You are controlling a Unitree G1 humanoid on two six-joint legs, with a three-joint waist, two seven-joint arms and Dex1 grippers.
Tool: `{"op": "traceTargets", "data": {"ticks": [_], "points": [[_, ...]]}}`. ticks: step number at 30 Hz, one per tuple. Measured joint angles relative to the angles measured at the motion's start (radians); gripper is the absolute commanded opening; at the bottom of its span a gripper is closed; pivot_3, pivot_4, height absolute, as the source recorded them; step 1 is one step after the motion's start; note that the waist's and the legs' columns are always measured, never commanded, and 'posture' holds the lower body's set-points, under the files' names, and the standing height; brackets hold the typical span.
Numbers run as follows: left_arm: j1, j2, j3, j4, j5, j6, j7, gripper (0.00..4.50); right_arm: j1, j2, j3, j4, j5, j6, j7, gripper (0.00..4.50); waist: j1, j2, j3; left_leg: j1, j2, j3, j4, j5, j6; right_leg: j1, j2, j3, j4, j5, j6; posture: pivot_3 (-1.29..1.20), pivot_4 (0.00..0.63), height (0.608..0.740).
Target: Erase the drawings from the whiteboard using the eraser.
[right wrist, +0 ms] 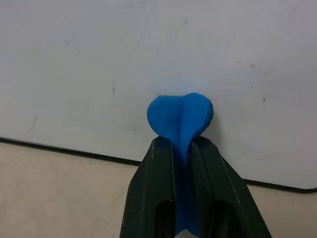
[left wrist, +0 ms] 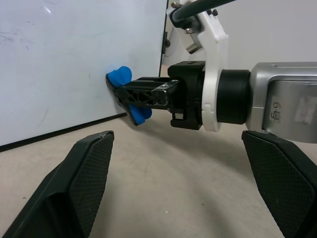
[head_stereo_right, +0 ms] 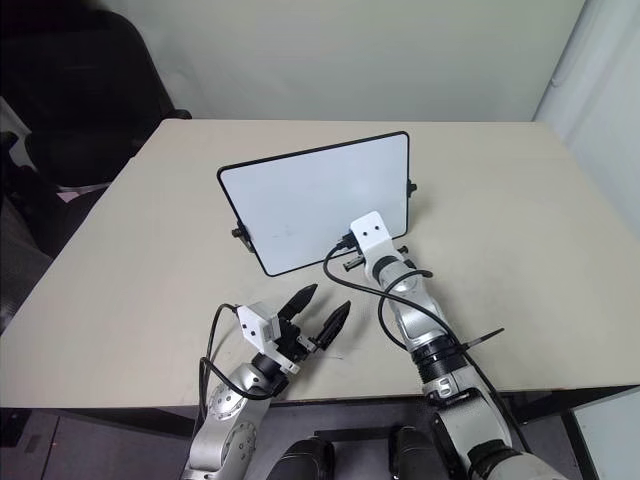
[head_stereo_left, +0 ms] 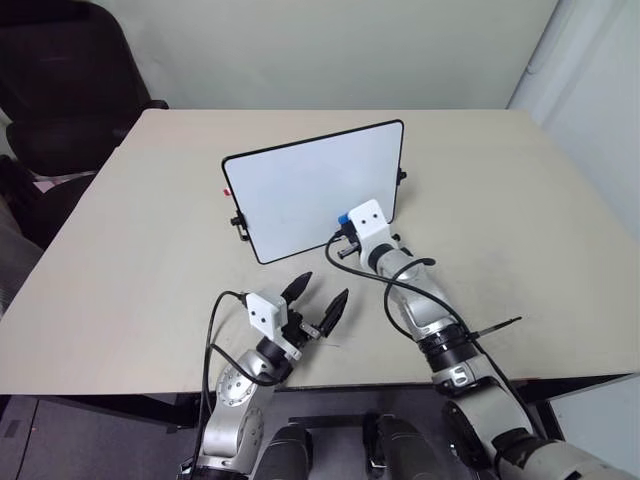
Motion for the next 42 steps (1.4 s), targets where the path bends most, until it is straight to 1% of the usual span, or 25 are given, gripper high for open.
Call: {"op": "traceTargets", "data": {"ticks": [3, 7, 9, 11, 12, 13, 16, 18, 19, 21, 25, 27, 28, 29, 34, 36, 37, 39, 42], "points": [[-0.004, -0.004, -0.001, 0.005, 0.001, -0.001, 0.0, 4.5, 0.057, -0.045, 0.004, -0.145, 0.034, 0.074, 0.088, 0.21, 0.003, 0.0, 0.0, -0.001, 0.0, 0.0, 0.0, 0.001, 0.003, 0.0, 0.0, 0.0, 0.0, 0.001, -0.002, 0.0, 0.15, 0.74], [-0.009, -0.006, -0.002, 0.012, 0.002, -0.001, -0.001, 4.5, 0.127, -0.178, 0.017, -0.392, 0.127, 0.234, 0.259, 0.21, 0.012, 0.0, 0.0, -0.002, -0.001, 0.001, 0.001, -0.002, 0.004, 0.002, 0.0, 0.0, -0.001, 0.0, -0.004, 0.0, 0.15, 0.74], [-0.012, -0.009, -0.008, 0.015, 0.004, -0.001, -0.001, 4.5, 0.159, -0.291, 0.02, -0.511, 0.197, 0.362, 0.36, 0.21, 0.016, 0.0, 0.0, -0.002, -0.002, 0.002, 0.002, -0.001, 0.002, 0.004, 0.0, 0.0, -0.002, -0.003, -0.001, 0.0, 0.15, 0.74], [-0.011, -0.009, -0.011, 0.018, 0.007, -0.001, -0.001, 4.5, 0.183, -0.403, 0.011, -0.592, 0.268, 0.487, 0.444, 0.21, 0.018, -0.001, 0.0, -0.002, -0.002, 0.003, 0.002, 0.002, -0.002, 0.005, 0.0, 0.0, -0.002, -0.008, 0.008, 0.0, 0.15, 0.74], [-0.011, -0.009, -0.013, 0.019, 0.01, -0.001, -0.001, 4.5, 0.193, -0.451, -0.006, -0.628, 0.307, 0.55, 0.477, 0.21, 0.019, -0.001, 0.0, -0.002, -0.002, 0.004, 0.003, 0.002, -0.003, 0.006, 0.001, 0.0, -0.002, -0.009, 0.009, 0.0, 0.15, 0.74], [-0.012, -0.008, -0.014, 0.02, 0.011, -0.001, -0.002, 4.5, 0.198, -0.476, -0.023, -0.651, 0.331, 0.586, 0.495, 0.21, 0.018, -0.001, 0.0, -0.001, -0.002, 0.004, 0.003, 0.002, -0.003, 0.006, 0.001, 0.001, -0.002, -0.009, 0.009, 0.0, 0.15, 0.74], [-0.015, -0.009, -0.022, 0.022, 0.016, -0.001, -0.009, 4.5, 0.225, -0.561, -0.072, -0.702, 0.398, 0.637, 0.545, 0.21, 0.019, -0.001, 0.0, 0.0, -0.001, 0.004, 0.002, 0.001, -0.002, 0.009, 0.004, 0.002, -0.002, -0.009, 0.009, 0.0, 0.15, 0.74], [-0.015, -0.011, -0.028, 0.026, 0.022, -0.001, -0.014, 4.5, 0.239, -0.606, -0.114, -0.699, 0.415, 0.653, 0.554, 0.21, 0.02, -0.001, 0.0, 0.002, -0.001, 0.004, 0.003, -0.001, 0.003, 0.012, 0.005, 0.002, -0.003, -0.009, 0.009, 0.0, 0.15, 0.74], [-0.015, -0.013, -0.029, 0.03, 0.023, -0.001, -0.015, 4.5, 0.24, -0.613, -0.135, -0.683, 0.419, 0.666, 0.549, 0.21, 0.019, -0.001, 0.0, 0.007, -0.001, 0.004, 0.002, -0.003, 0.006, 0.013, 0.006, 0.003, -0.003, -0.009, 0.009, 0.0, 0.15, 0.74], [-0.015, -0.017, -0.029, 0.034, 0.025, -0.002, -0.015, 4.5, 0.239, -0.621, -0.156, -0.632, 0.418, 0.693, 0.523, 0.21, 0.019, -0.002, 0.0, 0.013, 0.0, 0.003, 0.002, -0.004, 0.007, 0.019, 0.008, 0.005, -0.003, -0.009, 0.01, 0.0, 0.15, 0.74], [-0.025, -0.022, -0.029, 0.046, 0.032, -0.005, -0.016, 4.5, 0.239, -0.627, -0.155, -0.55, 0.391, 0.703, 0.473, 0.21, 0.019, -0.002, 0.0, 0.015, 0.0, 0.002, 0.002, -0.004, 0.008, 0.021, 0.011, 0.01, -0.004, -0.01, 0.01, 0.0, 0.15, 0.74], [-0.034, -0.023, -0.029, 0.054, 0.033, -0.006, -0.017, 4.5, 0.238, -0.608, -0.155, -0.518, 0.38, 0.698, 0.44, 0.87, 0.018, -0.002, 0.0, 0.016, 0.0, 0.003, 0.002, -0.004, 0.008, 0.021, 0.013, 0.014, -0.004, -0.01, 0.01, 0.0, 0.15, 0.74], [-0.034, -0.023, -0.029, 0.056, 0.034, -0.006, -0.017, 4.5, 0.237, -0.602, -0.153, -0.511, 0.377, 0.691, 0.431, 1.08, 0.018, -0.002, 0.0, 0.017, 0.0, 0.004, 0.002, -0.004, 0.009, 0.021, 0.014, 0.017, -0.004, -0.01, 0.01, 0.0, 0.15, 0.74], [-0.034, -0.024, -0.029, 0.056, 0.035, -0.007, -0.018, 4.5, 0.236, -0.602, -0.149, -0.505, 0.372, 0.685, 0.425, 1.41, 0.018, -0.002, 0.0, 0.017, 0.0, 0.004, 0.001, -0.005, 0.009, 0.021, 0.015, 0.019, -0.004, -0.01, 0.011, 0.0, 0.15, 0.74], [-0.033, -0.025, -0.028, 0.056, 0.038, -0.013, -0.017, 4.5, 0.253, -0.607, -0.141, -0.506, 0.361, 0.634, 0.419, 3.28, 0.019, -0.002, 0.0, 0.016, -0.002, 0.005, 0.002, -0.008, 0.012, 0.02, 0.016, 0.024, -0.004, -0.012, 0.014, 0.0, 0.15, 0.74], [-0.032, -0.025, -0.028, 0.056, 0.039, -0.014, -0.017, 4.5, 0.278, -0.619, -0.145, -0.528, 0.36, 0.584, 0.421, 3.92, 0.019, -0.002, 0.0, 0.016, -0.002, 0.005, 0.002, -0.009, 0.013, 0.02, 0.016, 0.024, -0.004, -0.013, 0.015, 0.0, 0.15, 0.74], [-0.03, -0.025, -0.029, 0.056, 0.042, -0.015, -0.015, 4.5, 0.297, -0.621, -0.163, -0.545, 0.364, 0.539, 0.428, 3.92, 0.02, -0.002, 0.0, 0.015, -0.002, 0.006, 0.002, -0.01, 0.014, 0.02, 0.016, 0.024, -0.005, -0.014, 0.016, 0.0, 0.15, 0.74], [-0.017, -0.026, -0.029, 0.054, 0.044, -0.017, -0.008, 4.5, 0.331, -0.611, -0.239, -0.599, 0.403, 0.466, 0.453, 3.92, 0.021, -0.001, 0.0, 0.015, -0.002, 0.007, 0.002, -0.012, 0.015, 0.019, 0.016, 0.026, -0.004, -0.017, 0.017, 0.0, 0.15, 0.74], [-0.003, -0.027, -0.028, 0.05, 0.043, -0.017, 0.003, 4.5, 0.371, -0.557, -0.357, -0.694, 0.493, 0.362, 0.489, 3.92, 0.021, -0.002, 0.0, 0.016, -0.002, 0.01, 0.002, -0.014, 0.016, 0.02, 0.017, 0.026, -0.004, -0.02, 0.017, 0.0, 0.15, 0.74]]}}
